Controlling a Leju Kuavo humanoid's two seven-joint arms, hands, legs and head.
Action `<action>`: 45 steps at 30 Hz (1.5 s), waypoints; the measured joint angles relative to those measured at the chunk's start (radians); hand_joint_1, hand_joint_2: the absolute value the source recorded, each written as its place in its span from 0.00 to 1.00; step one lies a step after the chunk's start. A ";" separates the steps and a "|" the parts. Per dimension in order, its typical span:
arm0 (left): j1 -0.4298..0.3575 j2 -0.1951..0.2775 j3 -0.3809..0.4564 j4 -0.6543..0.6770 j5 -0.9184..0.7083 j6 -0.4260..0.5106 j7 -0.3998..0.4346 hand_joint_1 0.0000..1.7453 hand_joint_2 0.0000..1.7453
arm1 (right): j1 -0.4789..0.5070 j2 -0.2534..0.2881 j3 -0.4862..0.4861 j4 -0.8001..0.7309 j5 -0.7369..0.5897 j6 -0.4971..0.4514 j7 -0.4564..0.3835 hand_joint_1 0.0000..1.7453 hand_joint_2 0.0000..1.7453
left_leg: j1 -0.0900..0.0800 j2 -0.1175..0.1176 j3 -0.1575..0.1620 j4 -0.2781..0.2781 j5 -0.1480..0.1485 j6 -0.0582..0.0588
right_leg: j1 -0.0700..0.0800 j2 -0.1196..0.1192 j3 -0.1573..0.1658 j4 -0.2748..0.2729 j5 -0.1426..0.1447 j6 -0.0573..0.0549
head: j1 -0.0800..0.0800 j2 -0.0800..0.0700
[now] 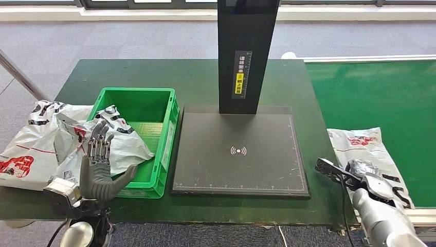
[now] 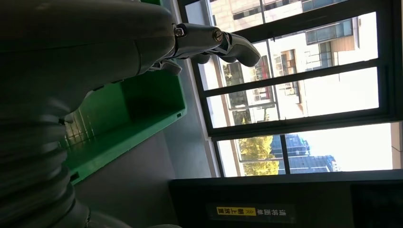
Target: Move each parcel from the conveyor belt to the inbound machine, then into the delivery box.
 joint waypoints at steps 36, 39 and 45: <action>0.028 -0.067 0.000 -0.050 -0.093 -0.075 0.034 0.00 1.00 | 0.202 -0.086 0.039 -0.695 -0.122 -0.287 0.037 1.00 1.00 | 0.000 -0.003 -0.002 0.000 0.000 0.000 | -0.001 -0.002 0.000 0.000 -0.001 0.001 | 0.000 0.000; 0.028 -0.081 0.000 -0.051 -0.103 -0.084 0.033 0.00 1.00 | 0.251 -0.093 0.039 -0.862 -0.128 -0.319 0.020 1.00 1.00 | 0.000 -0.003 -0.002 0.000 0.000 0.000 | -0.001 -0.002 0.000 0.000 -0.001 0.001 | 0.000 0.000; 0.022 -0.113 0.003 -0.056 -0.119 -0.099 0.036 0.00 1.00 | 0.283 -0.094 0.052 -1.066 -0.137 -0.310 -0.002 1.00 1.00 | 0.000 -0.002 -0.002 0.000 0.000 0.001 | -0.001 -0.002 0.000 0.000 -0.001 0.001 | 0.000 0.000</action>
